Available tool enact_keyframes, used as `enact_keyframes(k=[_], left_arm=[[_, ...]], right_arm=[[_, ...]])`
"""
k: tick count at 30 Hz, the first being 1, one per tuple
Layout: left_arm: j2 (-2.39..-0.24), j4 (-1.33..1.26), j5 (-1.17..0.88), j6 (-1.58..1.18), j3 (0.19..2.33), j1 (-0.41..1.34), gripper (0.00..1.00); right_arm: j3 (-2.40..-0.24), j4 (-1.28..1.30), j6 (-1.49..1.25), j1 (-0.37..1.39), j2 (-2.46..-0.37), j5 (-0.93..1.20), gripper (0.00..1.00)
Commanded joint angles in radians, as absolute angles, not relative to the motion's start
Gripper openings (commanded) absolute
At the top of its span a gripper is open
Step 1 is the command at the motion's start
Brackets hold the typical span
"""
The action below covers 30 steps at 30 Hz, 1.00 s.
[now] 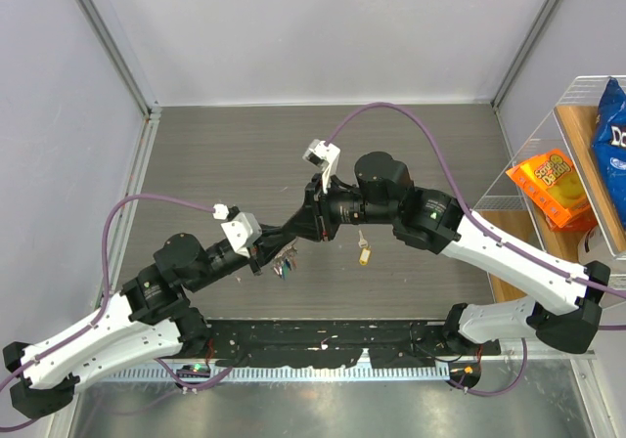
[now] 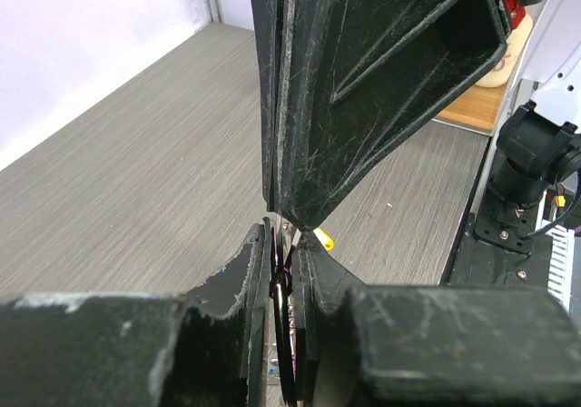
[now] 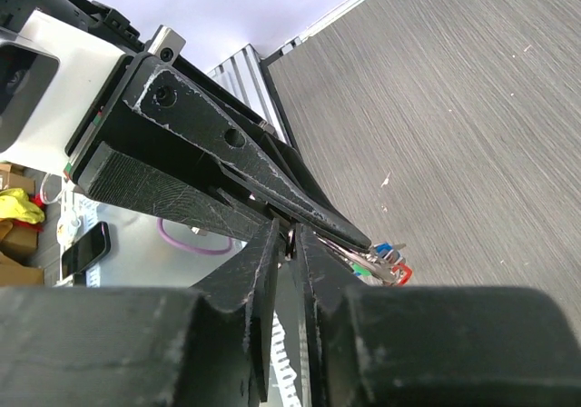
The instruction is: Put the keys on the keyring
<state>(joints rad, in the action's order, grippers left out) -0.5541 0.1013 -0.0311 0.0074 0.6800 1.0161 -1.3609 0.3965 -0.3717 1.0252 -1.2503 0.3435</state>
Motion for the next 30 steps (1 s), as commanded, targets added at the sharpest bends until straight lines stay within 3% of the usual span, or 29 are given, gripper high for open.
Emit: enact_keyframes(k=[1, 4, 11, 15, 18, 23, 30], left_arm=[[-0.549, 0.006, -0.048, 0.006, 0.687, 1.014, 0.00], [-0.548, -0.018, -0.049, 0.006, 0.686, 1.014, 0.00], [-0.545, -0.031, -0.061, 0.006, 0.681, 1.012, 0.00], [-0.540, -0.038, -0.069, 0.006, 0.675, 1.012, 0.25], [-0.537, -0.049, -0.054, 0.012, 0.663, 1.012, 0.37], [-0.548, -0.080, -0.043, 0.031, 0.646, 1.014, 0.44], [-0.563, -0.081, -0.029, 0.058, 0.640, 1.014, 0.45]], right_arm=[[-1.358, 0.333, -0.362, 1.023, -1.210, 0.354, 0.17], [-1.353, 0.330, -0.361, 1.023, -1.210, 0.357, 0.06], [-1.338, 0.304, -0.362, 1.023, -1.198, 0.362, 0.06], [-1.344, 0.305, -0.368, 1.023, -1.192, 0.344, 0.06], [-1.367, 0.343, -0.389, 1.023, -1.195, 0.324, 0.06], [-1.451, 0.417, -0.417, 1.031, -1.226, 0.298, 0.06], [-1.488, 0.471, -0.433, 1.031, -1.238, 0.236, 0.06]])
